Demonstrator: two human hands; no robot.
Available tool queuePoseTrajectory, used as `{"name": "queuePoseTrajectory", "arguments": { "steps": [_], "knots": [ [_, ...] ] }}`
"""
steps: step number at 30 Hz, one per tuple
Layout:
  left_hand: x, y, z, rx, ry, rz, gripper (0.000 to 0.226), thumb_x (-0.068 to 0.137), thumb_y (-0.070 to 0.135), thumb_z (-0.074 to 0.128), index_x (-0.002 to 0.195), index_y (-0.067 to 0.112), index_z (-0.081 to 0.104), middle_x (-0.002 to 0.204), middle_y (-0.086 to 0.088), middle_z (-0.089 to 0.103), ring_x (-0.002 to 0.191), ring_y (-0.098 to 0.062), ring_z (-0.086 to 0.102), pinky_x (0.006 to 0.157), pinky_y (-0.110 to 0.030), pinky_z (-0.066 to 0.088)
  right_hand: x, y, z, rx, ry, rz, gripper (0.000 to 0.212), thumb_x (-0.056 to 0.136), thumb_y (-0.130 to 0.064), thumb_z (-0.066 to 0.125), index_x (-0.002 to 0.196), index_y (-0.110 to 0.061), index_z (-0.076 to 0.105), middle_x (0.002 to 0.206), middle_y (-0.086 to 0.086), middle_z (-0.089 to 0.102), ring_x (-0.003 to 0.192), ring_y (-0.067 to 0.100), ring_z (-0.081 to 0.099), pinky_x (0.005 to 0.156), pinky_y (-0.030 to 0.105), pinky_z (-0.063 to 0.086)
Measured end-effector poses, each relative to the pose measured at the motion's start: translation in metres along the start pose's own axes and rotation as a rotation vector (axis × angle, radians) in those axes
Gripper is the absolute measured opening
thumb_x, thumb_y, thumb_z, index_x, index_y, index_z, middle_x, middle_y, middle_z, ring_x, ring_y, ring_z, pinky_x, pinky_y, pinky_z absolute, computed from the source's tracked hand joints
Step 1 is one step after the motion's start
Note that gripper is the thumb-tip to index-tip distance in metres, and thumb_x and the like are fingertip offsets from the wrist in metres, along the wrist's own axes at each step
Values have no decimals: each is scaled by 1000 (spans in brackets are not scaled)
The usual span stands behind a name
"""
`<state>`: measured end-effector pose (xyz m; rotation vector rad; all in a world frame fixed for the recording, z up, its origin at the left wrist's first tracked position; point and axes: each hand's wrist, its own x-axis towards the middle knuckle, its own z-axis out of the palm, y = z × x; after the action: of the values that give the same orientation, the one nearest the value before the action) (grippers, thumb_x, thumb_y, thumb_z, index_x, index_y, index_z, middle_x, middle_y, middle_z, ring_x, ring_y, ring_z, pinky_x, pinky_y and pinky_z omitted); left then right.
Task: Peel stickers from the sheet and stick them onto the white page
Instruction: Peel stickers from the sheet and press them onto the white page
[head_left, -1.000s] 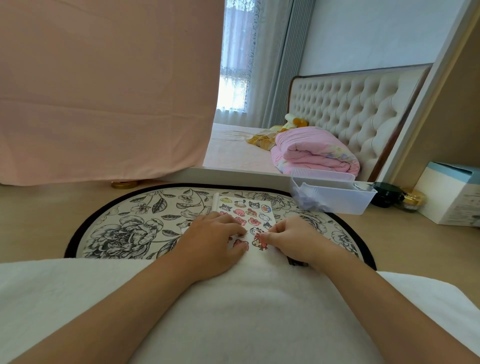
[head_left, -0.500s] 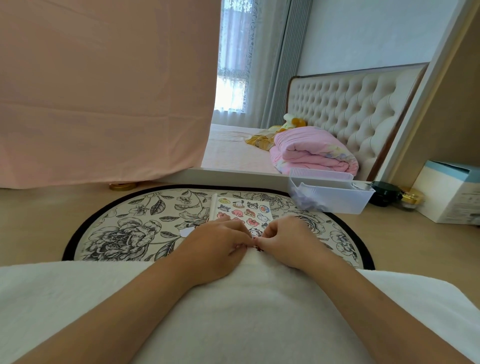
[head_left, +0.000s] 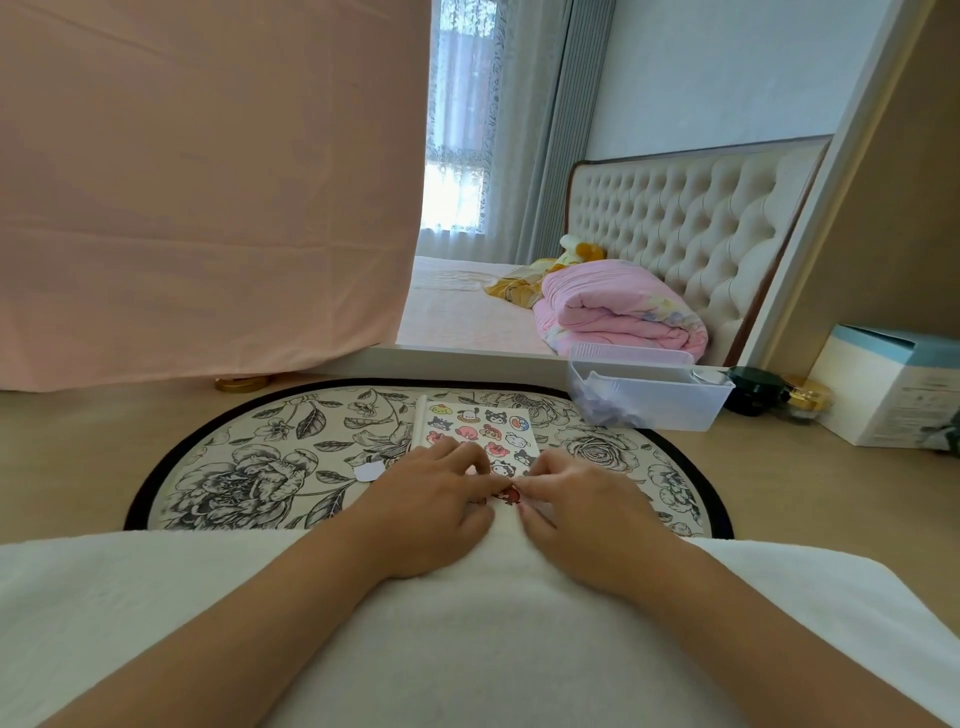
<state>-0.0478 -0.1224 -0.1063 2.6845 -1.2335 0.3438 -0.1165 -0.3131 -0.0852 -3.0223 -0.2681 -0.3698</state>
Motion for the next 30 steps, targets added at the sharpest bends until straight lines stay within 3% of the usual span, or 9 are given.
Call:
{"name": "queuePoseTrajectory", "arguments": {
  "steps": [4, 8, 13, 18, 22, 25, 30],
  "knots": [
    [1, 2, -1, 71, -53, -14, 68, 92, 54, 4, 153, 41, 29, 141, 13, 36, 126, -10, 30, 100, -29, 27, -2, 3, 0, -38, -16, -59, 37, 99, -45, 37, 122, -33, 64, 117, -14, 52, 91, 10, 51, 77, 26, 45],
    [1, 4, 0, 83, -44, -24, 80, 83, 55, -4, 153, 39, 31, 143, 12, 37, 127, -12, 32, 103, -31, 29, -5, 3, 1, -23, -6, -66, 37, 99, -43, 38, 122, -32, 65, 117, -13, 53, 96, 11, 55, 77, 28, 47],
    [2, 5, 1, 68, 37, -7, 75, 84, 51, 6, 140, 35, 55, 135, 14, 51, 120, -12, 46, 97, -31, 43, -8, 6, -1, -9, -21, -65, 38, 100, -46, 37, 118, -33, 68, 119, -17, 56, 100, 7, 54, 79, 26, 48],
    [-2, 5, -2, 25, 142, 33, 52, 86, 42, 32, 115, 34, 74, 113, 16, 70, 100, -12, 64, 75, -31, 57, -9, 4, -2, -25, -41, -57, 39, 100, -46, 35, 119, -30, 66, 121, -14, 55, 106, 11, 55, 85, 32, 52],
    [-7, 2, -2, -80, 192, 15, 37, 88, 46, 46, 107, 40, 77, 108, 23, 72, 88, -1, 68, 75, -19, 54, -4, 3, -4, -11, -100, -43, 40, 99, -44, 36, 133, -33, 51, 126, -7, 48, 112, 17, 52, 90, 36, 50],
    [-8, 4, -4, -107, 194, -2, 36, 87, 51, 46, 104, 44, 76, 101, 26, 68, 70, 3, 62, 63, -16, 47, 1, 3, -6, -18, -187, -56, 46, 99, -42, 35, 144, -37, 40, 130, -2, 41, 117, 20, 46, 94, 40, 47],
    [-8, 7, -6, -98, 164, -66, 45, 85, 58, 37, 108, 47, 74, 104, 28, 67, 77, 2, 64, 65, -21, 51, 1, 6, -6, -23, -200, -70, 47, 99, -42, 34, 145, -40, 39, 131, -1, 41, 117, 21, 46, 95, 40, 46]
  ]
}}
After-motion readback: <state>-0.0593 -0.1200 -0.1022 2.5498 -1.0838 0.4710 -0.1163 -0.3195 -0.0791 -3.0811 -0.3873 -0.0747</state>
